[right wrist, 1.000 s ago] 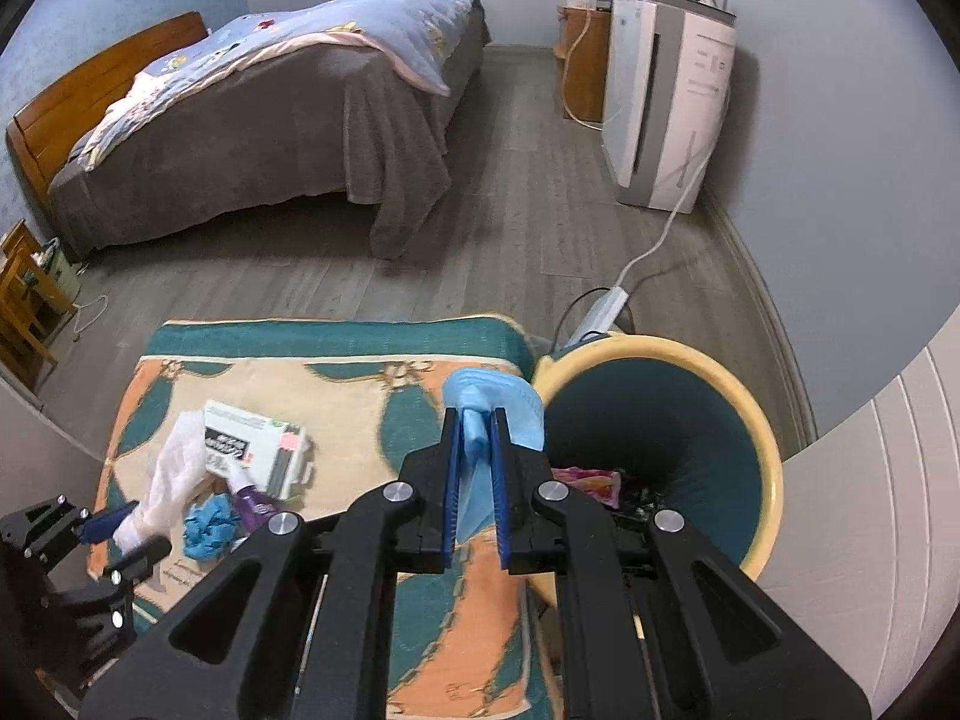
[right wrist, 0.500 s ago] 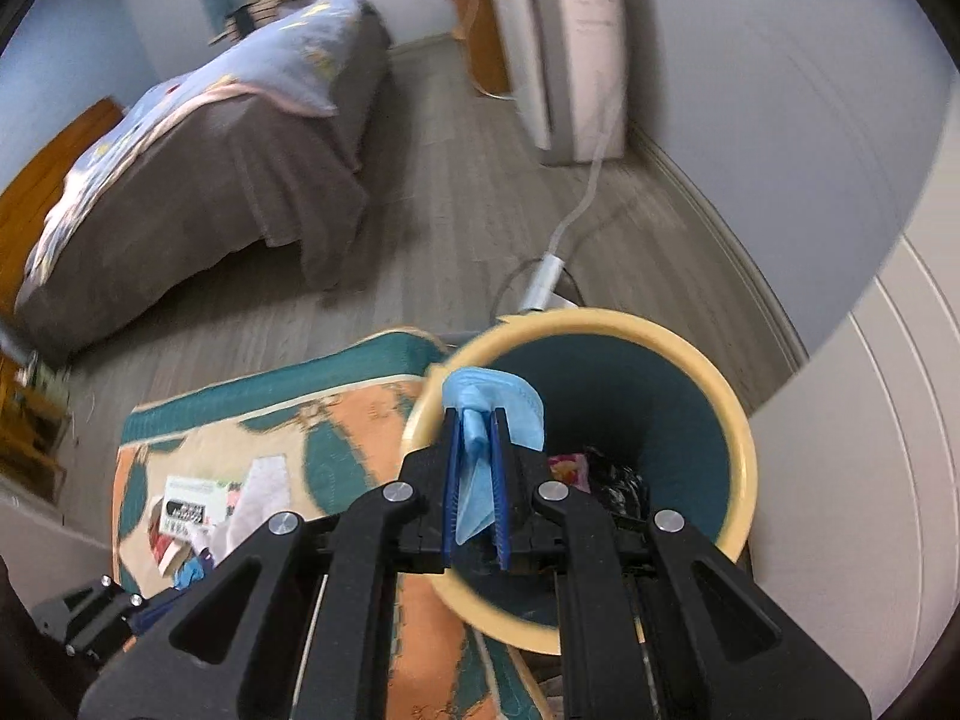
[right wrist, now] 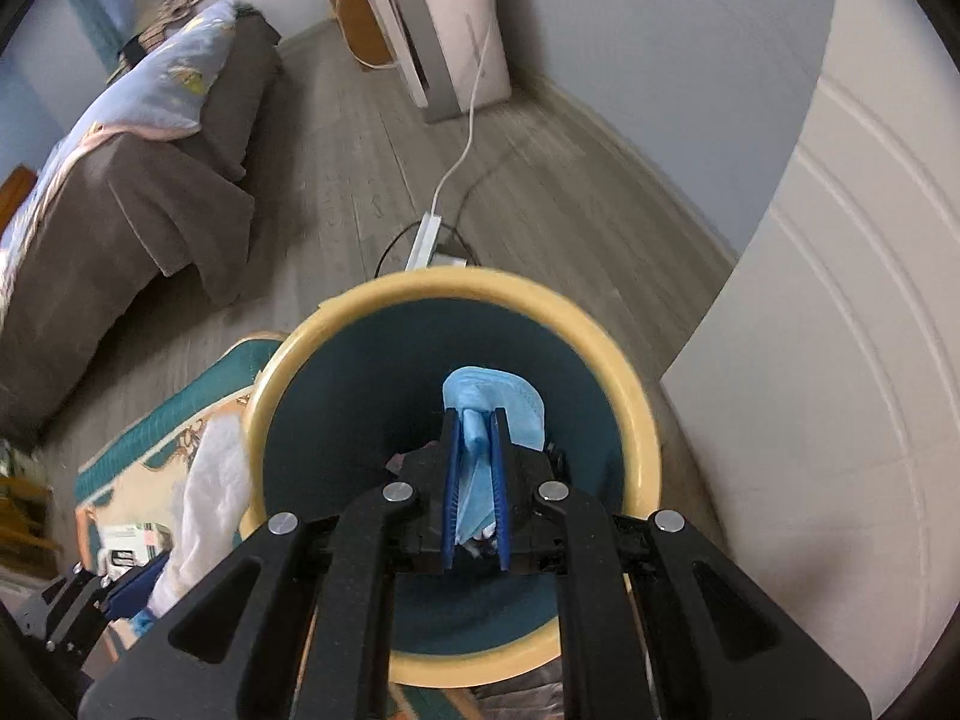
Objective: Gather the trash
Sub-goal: 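Carry both items to the bin and release the mask and tissue inside, then move both tools back over the cushion toward the purple spray bottle, then grasp the purple spray bottle with the right tool while the left tool grasps blue gloves, then carry the bottle and gloves to the bin and release both inside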
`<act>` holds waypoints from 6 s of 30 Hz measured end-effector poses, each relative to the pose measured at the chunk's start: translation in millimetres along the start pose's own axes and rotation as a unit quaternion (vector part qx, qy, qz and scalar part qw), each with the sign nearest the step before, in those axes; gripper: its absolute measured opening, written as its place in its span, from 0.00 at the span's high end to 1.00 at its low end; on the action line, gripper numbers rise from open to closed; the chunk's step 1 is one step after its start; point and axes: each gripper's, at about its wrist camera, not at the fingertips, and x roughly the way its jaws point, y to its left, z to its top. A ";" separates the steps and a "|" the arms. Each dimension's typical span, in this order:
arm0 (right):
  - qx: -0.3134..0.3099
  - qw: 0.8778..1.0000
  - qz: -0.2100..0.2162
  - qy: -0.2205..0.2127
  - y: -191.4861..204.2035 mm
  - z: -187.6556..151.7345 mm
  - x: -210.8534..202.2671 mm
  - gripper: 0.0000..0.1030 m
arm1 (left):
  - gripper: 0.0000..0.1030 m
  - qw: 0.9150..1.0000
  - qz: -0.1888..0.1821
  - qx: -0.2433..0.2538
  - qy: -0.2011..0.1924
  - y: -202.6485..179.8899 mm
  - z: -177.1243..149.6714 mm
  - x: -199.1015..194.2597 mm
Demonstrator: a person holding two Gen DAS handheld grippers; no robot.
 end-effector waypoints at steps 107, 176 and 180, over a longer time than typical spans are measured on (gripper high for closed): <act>-0.351 0.921 -0.012 0.170 257.8 -185.4 61.9 0.68 | 0.15 0.980 0.119 -0.141 0.075 175.9 -208.0 -56.4; -0.215 0.976 0.014 -0.018 111.7 -37.7 -35.4 0.69 | 0.58 0.998 0.022 -0.058 -0.022 51.7 -74.8 -52.3; -0.176 0.984 0.004 -0.002 78.6 -26.3 -22.6 0.69 | 0.58 0.998 -0.011 -0.054 -0.011 24.9 -49.9 -28.4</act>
